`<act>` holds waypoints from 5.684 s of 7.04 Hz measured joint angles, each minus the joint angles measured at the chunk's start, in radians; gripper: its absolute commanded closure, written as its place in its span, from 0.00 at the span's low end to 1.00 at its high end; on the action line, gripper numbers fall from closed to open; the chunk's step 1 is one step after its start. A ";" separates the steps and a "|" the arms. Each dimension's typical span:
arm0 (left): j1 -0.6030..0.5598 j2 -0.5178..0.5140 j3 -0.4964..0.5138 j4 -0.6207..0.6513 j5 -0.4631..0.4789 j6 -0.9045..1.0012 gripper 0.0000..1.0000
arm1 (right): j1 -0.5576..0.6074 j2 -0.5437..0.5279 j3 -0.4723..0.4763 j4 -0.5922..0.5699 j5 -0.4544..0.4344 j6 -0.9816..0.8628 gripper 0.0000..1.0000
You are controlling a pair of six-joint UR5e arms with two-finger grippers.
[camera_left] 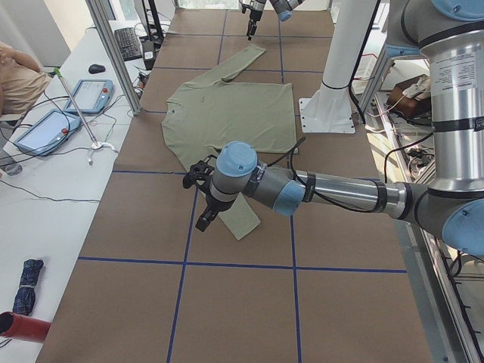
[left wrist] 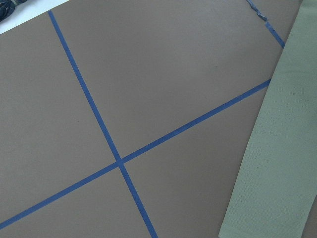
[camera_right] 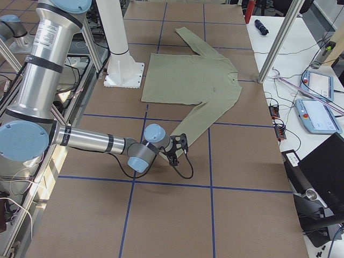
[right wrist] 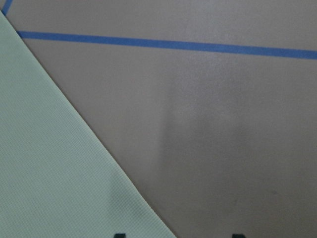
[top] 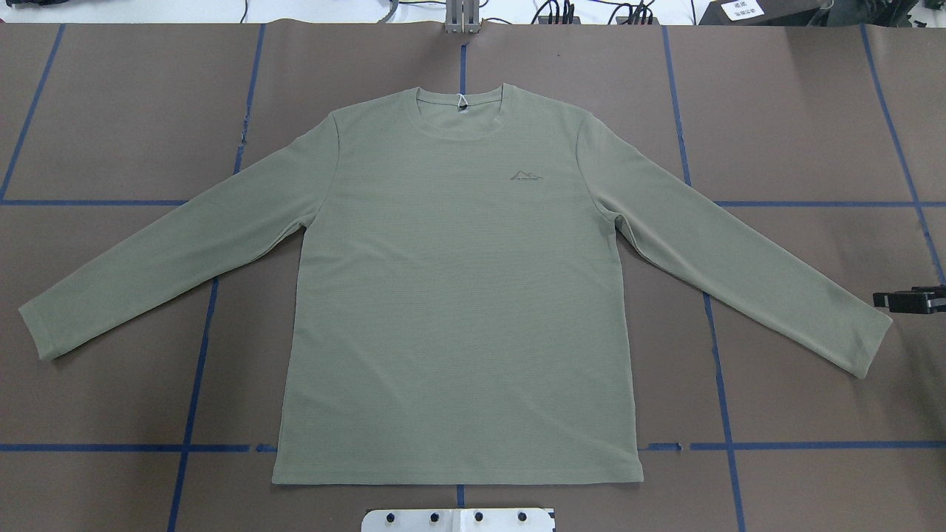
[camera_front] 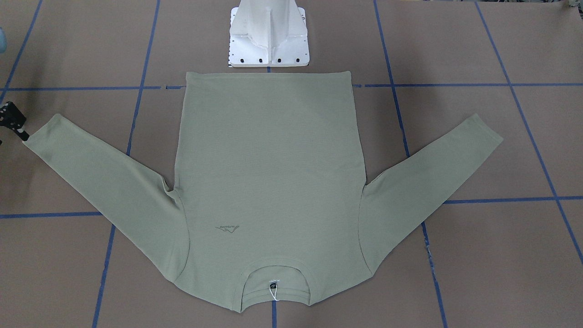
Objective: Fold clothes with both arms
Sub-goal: 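Lower the right gripper to the sleeve cuff nearest it and grasp, then carry the sleeve with the right gripper across the shirt toward the collar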
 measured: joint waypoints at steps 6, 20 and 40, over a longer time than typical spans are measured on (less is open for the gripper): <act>0.000 0.000 0.003 0.000 0.000 0.001 0.00 | -0.066 0.002 -0.034 0.010 -0.022 0.003 0.32; 0.000 -0.002 0.013 -0.001 0.000 0.002 0.00 | -0.062 0.018 0.244 -0.322 -0.017 -0.001 1.00; 0.000 -0.001 0.045 -0.010 0.000 0.004 0.00 | -0.547 1.640 -0.547 -1.161 -0.716 0.699 0.24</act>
